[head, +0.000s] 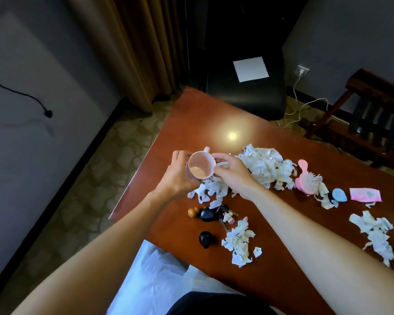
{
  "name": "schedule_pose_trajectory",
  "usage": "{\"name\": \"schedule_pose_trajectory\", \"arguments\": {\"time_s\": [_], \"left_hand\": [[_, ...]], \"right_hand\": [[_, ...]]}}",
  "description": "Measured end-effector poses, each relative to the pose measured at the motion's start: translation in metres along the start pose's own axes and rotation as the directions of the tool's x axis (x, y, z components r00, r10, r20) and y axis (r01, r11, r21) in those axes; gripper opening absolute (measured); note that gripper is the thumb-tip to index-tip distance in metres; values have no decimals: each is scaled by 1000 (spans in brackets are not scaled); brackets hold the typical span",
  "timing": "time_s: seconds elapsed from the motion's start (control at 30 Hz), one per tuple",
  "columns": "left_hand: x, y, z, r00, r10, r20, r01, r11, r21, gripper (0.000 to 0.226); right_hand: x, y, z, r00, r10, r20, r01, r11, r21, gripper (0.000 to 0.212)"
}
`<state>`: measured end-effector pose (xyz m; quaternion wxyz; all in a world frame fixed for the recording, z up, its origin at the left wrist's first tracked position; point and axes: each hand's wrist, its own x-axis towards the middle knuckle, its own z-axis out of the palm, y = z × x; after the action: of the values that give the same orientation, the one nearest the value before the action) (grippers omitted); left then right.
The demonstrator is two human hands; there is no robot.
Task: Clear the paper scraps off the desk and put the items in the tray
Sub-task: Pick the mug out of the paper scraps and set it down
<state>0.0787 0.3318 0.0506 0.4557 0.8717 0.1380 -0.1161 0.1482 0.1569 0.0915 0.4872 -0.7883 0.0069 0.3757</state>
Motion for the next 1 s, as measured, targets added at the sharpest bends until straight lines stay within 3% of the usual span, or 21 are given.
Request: {"name": "schedule_pose_trajectory", "arguments": {"time_s": [0.27, 0.47, 0.83, 1.0], "left_hand": [[15, -36, -15, 985, -116, -124, 107, 991, -78, 70], [23, -63, -23, 974, -107, -198, 105, 994, -18, 68], [22, -81, -26, 968, -87, -234, 90, 996, 5, 55], [20, -84, -23, 966, -126, -227, 135, 991, 24, 64]], "right_hand": [[43, -12, 37, 995, -20, 100, 29, 996, -85, 45], [64, -16, 57, 990, -1, 138, 14, 995, -95, 44], [81, -15, 72, 987, 15, 161, 9, 988, -151, 47], [83, -12, 74, 986, 2, 165, 25, 986, -163, 45]]}}
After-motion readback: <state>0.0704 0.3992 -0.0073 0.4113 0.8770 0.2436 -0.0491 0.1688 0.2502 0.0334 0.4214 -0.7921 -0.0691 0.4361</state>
